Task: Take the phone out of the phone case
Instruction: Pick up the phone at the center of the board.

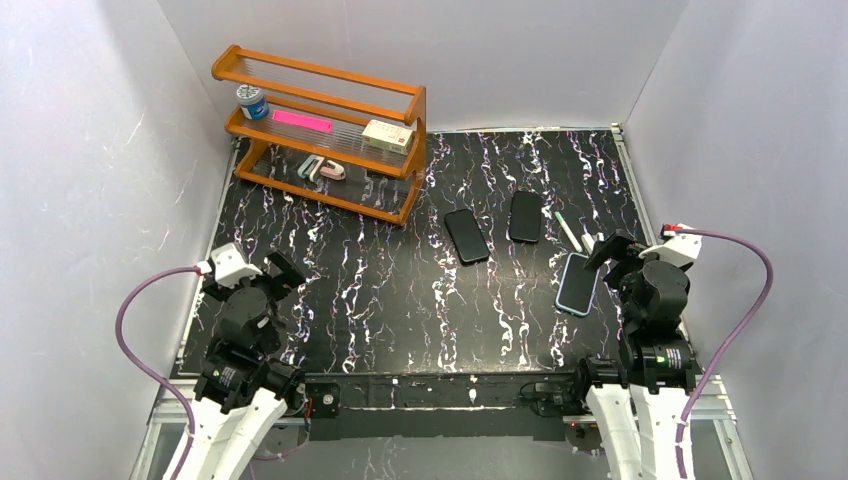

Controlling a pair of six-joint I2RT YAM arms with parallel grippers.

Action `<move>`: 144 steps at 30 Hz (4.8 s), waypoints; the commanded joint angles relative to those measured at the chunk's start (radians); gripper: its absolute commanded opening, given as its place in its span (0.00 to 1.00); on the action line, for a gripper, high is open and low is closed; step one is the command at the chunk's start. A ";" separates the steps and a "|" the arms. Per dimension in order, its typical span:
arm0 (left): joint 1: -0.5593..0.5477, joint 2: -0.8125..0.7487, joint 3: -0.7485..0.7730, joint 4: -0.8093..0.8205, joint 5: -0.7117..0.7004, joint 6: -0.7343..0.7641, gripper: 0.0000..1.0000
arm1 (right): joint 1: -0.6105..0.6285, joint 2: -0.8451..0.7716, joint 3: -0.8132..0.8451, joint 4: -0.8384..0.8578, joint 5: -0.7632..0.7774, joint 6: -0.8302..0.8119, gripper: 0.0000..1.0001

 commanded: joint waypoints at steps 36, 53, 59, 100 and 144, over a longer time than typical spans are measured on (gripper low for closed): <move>-0.003 0.279 0.103 -0.047 0.225 -0.028 0.98 | -0.003 0.906 0.209 -0.143 0.053 0.309 0.99; -0.002 0.259 0.084 -0.010 0.304 0.006 0.98 | -0.065 1.144 0.216 -0.071 -0.065 0.186 0.99; -0.001 0.256 0.080 0.000 0.329 0.013 0.98 | -0.065 1.150 0.190 -0.046 -0.130 0.151 0.99; -0.003 0.420 0.060 0.096 0.815 -0.085 0.98 | 0.303 1.180 0.198 -0.069 -0.359 0.296 0.19; -0.010 1.031 0.332 0.141 1.368 -0.195 0.83 | 0.920 1.031 0.405 0.191 -0.492 -0.348 0.01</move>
